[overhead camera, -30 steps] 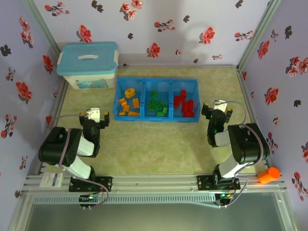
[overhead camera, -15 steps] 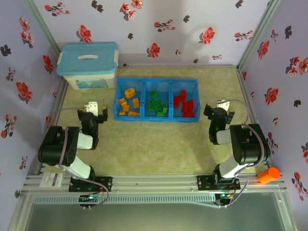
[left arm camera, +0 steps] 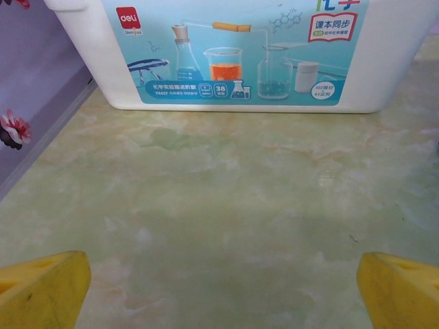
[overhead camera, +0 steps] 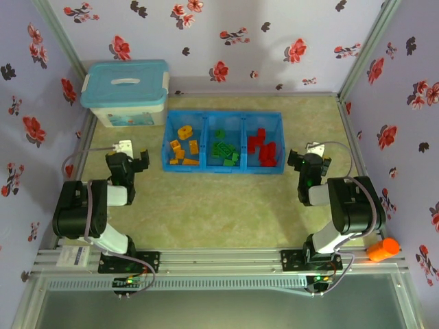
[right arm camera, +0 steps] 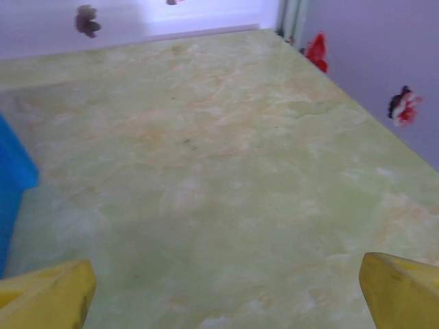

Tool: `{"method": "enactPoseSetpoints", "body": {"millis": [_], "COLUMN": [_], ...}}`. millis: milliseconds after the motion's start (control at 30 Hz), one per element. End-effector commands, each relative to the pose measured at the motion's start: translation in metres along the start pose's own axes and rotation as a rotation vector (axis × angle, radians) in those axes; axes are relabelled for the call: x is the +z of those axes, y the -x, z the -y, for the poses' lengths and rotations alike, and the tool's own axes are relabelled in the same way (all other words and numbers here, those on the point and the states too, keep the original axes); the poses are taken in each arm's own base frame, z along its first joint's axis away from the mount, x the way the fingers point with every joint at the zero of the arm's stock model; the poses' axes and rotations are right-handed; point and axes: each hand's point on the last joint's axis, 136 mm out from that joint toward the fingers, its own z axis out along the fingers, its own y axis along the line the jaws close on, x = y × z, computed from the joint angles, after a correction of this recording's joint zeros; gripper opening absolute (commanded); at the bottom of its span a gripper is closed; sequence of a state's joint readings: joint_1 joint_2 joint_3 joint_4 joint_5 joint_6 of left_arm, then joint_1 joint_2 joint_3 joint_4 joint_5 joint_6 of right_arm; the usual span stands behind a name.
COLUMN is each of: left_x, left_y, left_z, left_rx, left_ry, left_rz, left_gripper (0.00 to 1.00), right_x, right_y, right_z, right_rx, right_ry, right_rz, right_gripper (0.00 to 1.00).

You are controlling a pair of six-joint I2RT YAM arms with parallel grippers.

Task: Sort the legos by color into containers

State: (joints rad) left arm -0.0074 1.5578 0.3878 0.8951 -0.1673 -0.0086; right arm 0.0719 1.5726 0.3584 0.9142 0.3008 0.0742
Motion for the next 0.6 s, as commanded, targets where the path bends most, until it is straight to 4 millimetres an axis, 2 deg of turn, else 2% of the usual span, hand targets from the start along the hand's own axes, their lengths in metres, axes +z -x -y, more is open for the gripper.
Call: {"method": "enactPoseSetpoints", "body": {"millis": [0, 100, 300, 567], "left_x": [-0.001, -0.001, -0.004, 0.000], "left_y": [0.006, 0.006, 0.006, 0.005], "left_z": [0.001, 0.002, 0.022, 0.013], "left_rx": [-0.016, -0.012, 0.033, -0.015], "left_ry": [-0.011, -0.014, -0.133, -0.111], "left_rz": [0.012, 0.013, 0.022, 0.001], "left_gripper": [1.00, 1.00, 1.00, 1.00], "right_x": [-0.002, -0.002, -0.001, 0.007], "right_y": [0.010, 0.010, 0.010, 0.009], "right_z": [-0.010, -0.010, -0.009, -0.005], "right_rx": [-0.012, -0.012, -0.008, 0.032], "right_ry": [0.065, 0.065, 0.067, 0.087], "right_rz": [0.032, 0.031, 0.025, -0.013], "right_gripper": [0.99, 0.99, 0.99, 0.99]}}
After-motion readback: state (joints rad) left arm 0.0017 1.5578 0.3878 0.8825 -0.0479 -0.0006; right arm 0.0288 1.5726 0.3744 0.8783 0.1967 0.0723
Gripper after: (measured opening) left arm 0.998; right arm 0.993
